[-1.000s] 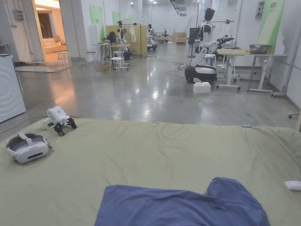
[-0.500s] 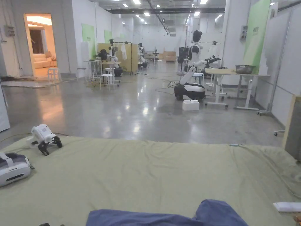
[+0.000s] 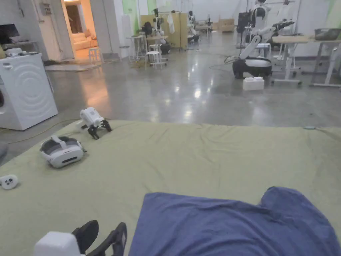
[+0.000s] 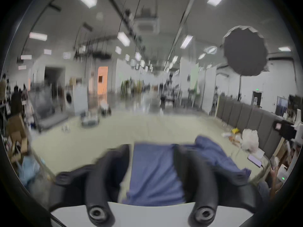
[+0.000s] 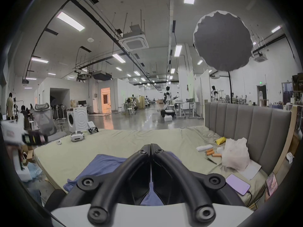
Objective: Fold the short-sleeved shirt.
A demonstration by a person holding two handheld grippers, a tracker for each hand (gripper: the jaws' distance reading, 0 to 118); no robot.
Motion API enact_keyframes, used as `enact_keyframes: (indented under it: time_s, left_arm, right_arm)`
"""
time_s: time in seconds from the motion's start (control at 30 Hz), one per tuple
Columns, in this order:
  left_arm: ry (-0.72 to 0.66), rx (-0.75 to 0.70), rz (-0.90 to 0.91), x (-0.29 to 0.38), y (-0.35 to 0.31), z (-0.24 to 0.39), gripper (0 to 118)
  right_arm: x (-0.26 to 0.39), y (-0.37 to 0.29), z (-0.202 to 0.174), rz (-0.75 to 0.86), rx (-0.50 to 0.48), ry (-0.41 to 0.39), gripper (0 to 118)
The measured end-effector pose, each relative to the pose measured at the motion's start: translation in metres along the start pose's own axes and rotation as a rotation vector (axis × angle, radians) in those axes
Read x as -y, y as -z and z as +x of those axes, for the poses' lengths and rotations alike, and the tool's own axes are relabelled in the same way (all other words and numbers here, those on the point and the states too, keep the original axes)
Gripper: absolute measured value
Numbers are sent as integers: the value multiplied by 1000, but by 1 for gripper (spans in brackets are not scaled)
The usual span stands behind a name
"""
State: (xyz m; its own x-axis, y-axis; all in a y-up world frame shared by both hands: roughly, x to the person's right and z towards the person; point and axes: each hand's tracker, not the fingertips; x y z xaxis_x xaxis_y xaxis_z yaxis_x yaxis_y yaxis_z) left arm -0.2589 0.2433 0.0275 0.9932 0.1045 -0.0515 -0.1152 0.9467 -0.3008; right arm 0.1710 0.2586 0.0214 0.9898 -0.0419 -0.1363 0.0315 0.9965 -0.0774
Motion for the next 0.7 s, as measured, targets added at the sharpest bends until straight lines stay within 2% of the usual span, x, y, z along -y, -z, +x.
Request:
enact_keyframes:
  time_s: [0.03,0.17,0.27,0.4,0.5,0.53,0.57,0.63,0.67,0.7]
  left_arm:
    - [-35,18,-82,14,19,-18,78]
    - [-203,55,-430,76,82,-67,77]
    - [-109,39,-580,109,114,-73,77]
    - [-79,20,-702,133,138,-74,73]
    - [-49,-8,-725,136,143,-71,34]
    - [-46,3,-717,134,142,-71,13]
    - [-57,38,-719,135,142,-73,7]
    - [-52,27,-757,140,148,-68,6]
    - [-30,34,-758,141,151,-68,6]
    - [-36,32,-765,139,152,-68,6]
  right_arm:
    - [4,1,1,-25,-3,12,0]
    - [20,7,9,-115,-29,59,0]
    - [29,10,12,-148,-15,58,0]
    - [36,11,19,-184,-9,69,0]
    - [41,11,25,-217,14,55,0]
    - [44,11,27,-227,36,43,0]
    - [48,12,30,-249,60,36,0]
    - [60,20,41,-323,118,55,0]
    - [70,28,51,-379,148,79,11]
    - [83,39,63,-458,163,86,42]
